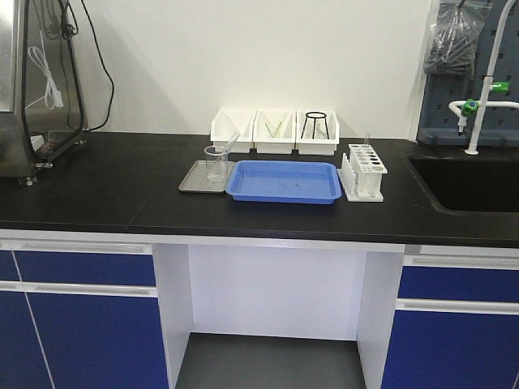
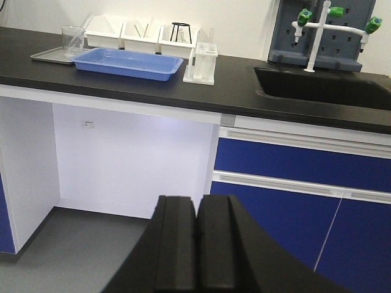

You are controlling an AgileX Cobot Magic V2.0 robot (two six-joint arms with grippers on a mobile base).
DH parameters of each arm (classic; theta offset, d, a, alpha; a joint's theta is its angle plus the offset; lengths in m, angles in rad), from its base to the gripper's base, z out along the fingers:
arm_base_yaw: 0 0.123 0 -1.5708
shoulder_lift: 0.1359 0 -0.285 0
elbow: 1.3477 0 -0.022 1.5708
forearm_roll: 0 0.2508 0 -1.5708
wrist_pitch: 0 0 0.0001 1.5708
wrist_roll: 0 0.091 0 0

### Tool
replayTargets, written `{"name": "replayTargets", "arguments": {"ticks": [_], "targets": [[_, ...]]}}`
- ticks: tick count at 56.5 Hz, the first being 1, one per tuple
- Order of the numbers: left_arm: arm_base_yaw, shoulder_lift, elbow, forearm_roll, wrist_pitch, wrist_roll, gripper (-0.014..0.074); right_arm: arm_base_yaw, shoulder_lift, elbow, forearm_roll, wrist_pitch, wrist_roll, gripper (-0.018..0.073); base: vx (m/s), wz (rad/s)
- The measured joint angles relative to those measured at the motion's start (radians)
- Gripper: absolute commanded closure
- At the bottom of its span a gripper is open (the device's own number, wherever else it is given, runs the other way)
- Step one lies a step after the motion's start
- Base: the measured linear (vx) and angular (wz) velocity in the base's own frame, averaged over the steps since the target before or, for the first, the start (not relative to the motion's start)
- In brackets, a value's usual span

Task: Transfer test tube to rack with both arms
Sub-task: 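Drive the base forward toward the counter with the beaker and rack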

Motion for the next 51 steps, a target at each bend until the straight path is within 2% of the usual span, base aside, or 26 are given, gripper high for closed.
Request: {"name": "replayTargets", "arguments": {"ticks": [23,51], "targets": [[0.0,0.0,0.0,0.0,0.0,0.0,0.0603,0.0,0.0,0.0,0.0,0.0,0.0,0.057,0.11,-0.06],[0.0,0.0,0.0,0.0,0.0,0.0,0.0603,0.0,0.0,0.0,0.0,0.0,0.0,0.057,0.34,-0.06]]}}
